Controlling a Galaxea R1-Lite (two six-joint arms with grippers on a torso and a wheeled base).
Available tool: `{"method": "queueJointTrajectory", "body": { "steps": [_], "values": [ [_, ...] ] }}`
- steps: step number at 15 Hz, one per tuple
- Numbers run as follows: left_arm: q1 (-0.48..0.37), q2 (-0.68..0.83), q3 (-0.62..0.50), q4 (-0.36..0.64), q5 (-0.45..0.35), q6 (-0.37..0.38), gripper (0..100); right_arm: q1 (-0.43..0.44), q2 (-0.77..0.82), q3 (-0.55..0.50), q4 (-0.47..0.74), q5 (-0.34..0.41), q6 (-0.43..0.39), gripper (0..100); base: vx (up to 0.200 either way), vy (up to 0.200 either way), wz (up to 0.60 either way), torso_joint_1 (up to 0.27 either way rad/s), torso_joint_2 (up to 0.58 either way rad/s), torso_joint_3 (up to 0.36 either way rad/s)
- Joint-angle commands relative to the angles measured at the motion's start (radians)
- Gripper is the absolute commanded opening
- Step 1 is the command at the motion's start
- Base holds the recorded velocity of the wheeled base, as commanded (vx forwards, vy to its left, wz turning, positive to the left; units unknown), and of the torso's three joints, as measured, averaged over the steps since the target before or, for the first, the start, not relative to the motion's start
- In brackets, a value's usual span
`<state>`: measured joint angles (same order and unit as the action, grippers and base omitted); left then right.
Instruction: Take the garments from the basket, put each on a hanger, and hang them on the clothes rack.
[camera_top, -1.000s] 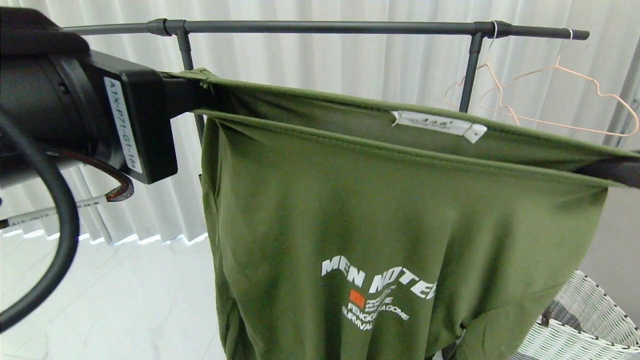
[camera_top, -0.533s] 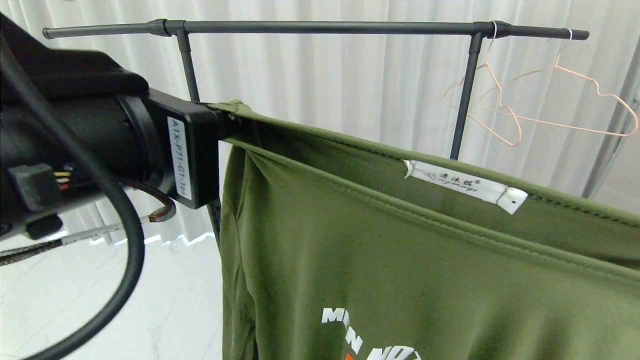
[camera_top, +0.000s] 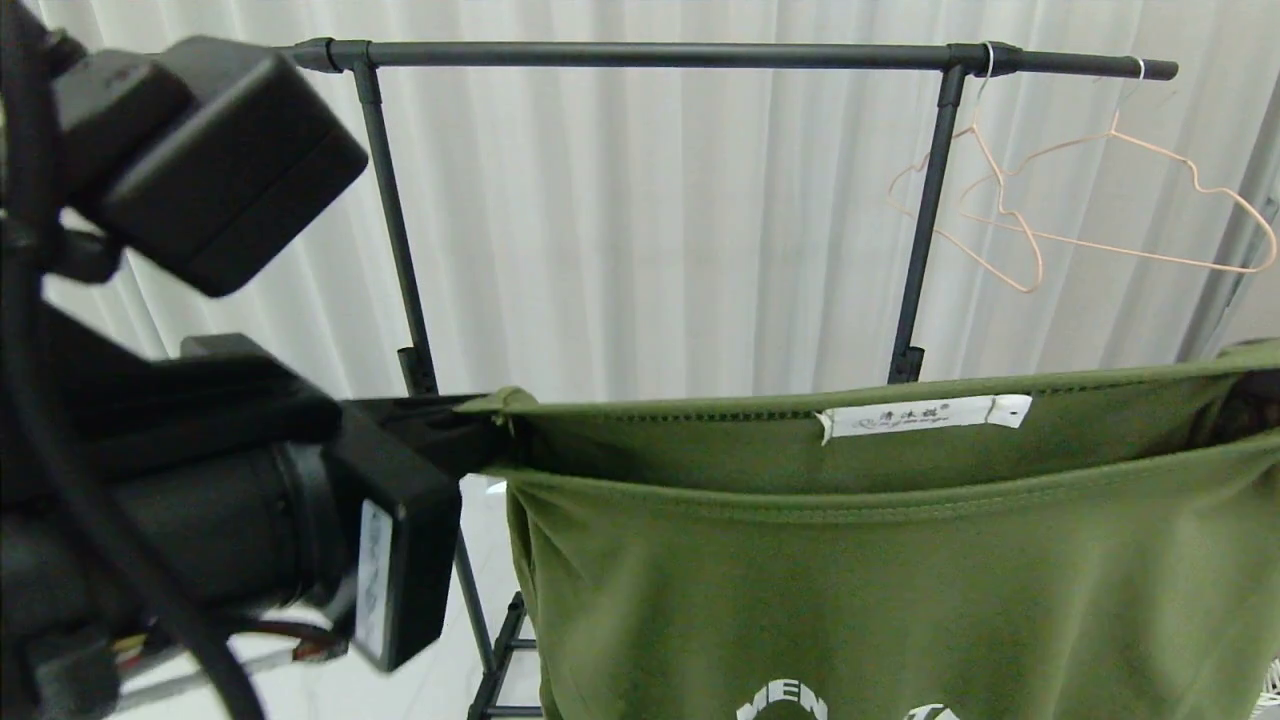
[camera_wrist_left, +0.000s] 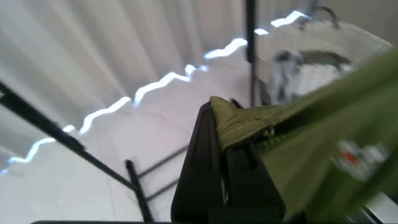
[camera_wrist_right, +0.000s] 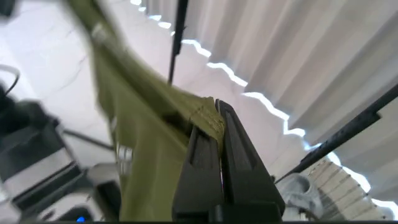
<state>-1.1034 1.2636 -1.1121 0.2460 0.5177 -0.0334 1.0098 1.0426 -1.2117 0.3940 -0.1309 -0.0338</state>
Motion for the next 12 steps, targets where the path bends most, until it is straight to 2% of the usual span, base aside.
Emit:
{"method": "queueJointTrajectory", "body": {
  "steps": [1,4,8,10,12],
  "values": [
    [-0.13,-0.07,0.008,0.056,-0.001,-0.065,0,0.001,0.099,0.003,-0.109,-0.019,-0.015,0,0.0,0.0,0.0,0.0,0.0,0.0],
    [-0.2,-0.087,-0.038,0.055,-0.002,-0.08,0,0.001,0.198,-0.015,-0.258,-0.019,-0.047,0,0.0,0.0,0.0,0.0,0.0,0.0],
    [-0.204,-0.119,-0.04,0.056,-0.002,-0.072,0,-0.011,0.221,-0.02,-0.276,-0.019,-0.049,0,0.0,0.0,0.0,0.0,0.0,0.0],
    [-0.19,-0.124,-0.049,0.056,0.005,-0.049,0,-0.036,0.198,-0.02,-0.27,-0.023,-0.049,0,0.0,0.0,0.0,0.0,0.0,0.0],
    [-0.108,-0.119,-0.063,0.056,0.005,0.004,0,-0.046,0.163,-0.02,-0.235,-0.041,-0.049,0,0.0,0.0,0.0,0.0,0.0,0.0]
  ]
}}
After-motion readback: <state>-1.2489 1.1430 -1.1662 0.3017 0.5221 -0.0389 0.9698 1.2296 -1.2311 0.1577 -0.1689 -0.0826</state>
